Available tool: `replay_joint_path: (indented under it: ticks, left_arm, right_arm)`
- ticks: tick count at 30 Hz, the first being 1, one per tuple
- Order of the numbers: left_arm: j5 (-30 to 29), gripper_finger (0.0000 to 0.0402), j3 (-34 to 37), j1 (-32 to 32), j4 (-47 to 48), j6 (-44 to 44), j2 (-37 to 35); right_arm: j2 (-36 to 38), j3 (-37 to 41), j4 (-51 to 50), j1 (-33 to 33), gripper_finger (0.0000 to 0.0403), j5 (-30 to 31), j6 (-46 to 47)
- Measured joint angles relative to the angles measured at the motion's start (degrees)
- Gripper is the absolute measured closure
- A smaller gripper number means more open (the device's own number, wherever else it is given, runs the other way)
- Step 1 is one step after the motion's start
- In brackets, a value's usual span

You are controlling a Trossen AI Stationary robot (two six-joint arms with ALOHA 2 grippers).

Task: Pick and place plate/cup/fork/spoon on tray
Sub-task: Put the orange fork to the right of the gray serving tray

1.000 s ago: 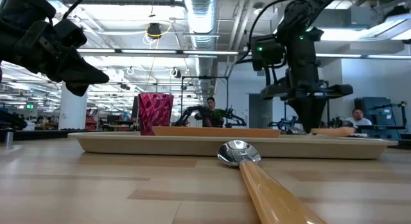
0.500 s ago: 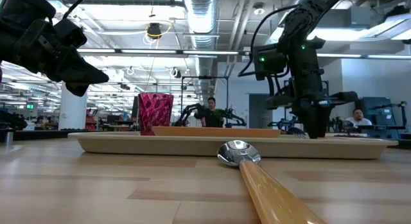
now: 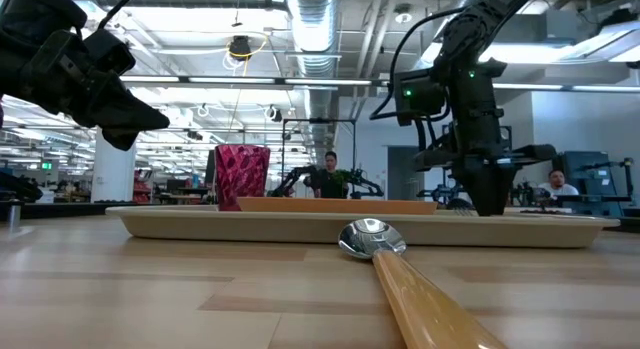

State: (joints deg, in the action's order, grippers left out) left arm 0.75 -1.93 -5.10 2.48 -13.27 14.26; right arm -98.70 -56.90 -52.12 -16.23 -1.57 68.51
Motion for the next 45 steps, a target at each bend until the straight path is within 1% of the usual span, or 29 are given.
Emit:
replay_joint_path:
  ticks: [19, 23, 45]
  left_arm:
    - [0.0, 0.0401, 0.0, 0.0, 0.0, -0.5, 0.0]
    - [0.0, 0.0401, 0.0, 0.0, 0.0, -0.5, 0.0]
    - [0.0, 0.0401, 0.0, 0.0, 0.0, -0.7, 0.0]
  right_arm:
    - [0.0, 0.2, 1.1, -1.0, 0.0336, 0.6, 2.0]
    - [0.0, 1.0, 2.4, -1.2, 0.0336, 0.4, 2.0]
    - [0.0, 1.0, 2.4, -1.2, 0.0336, 0.4, 1.7]
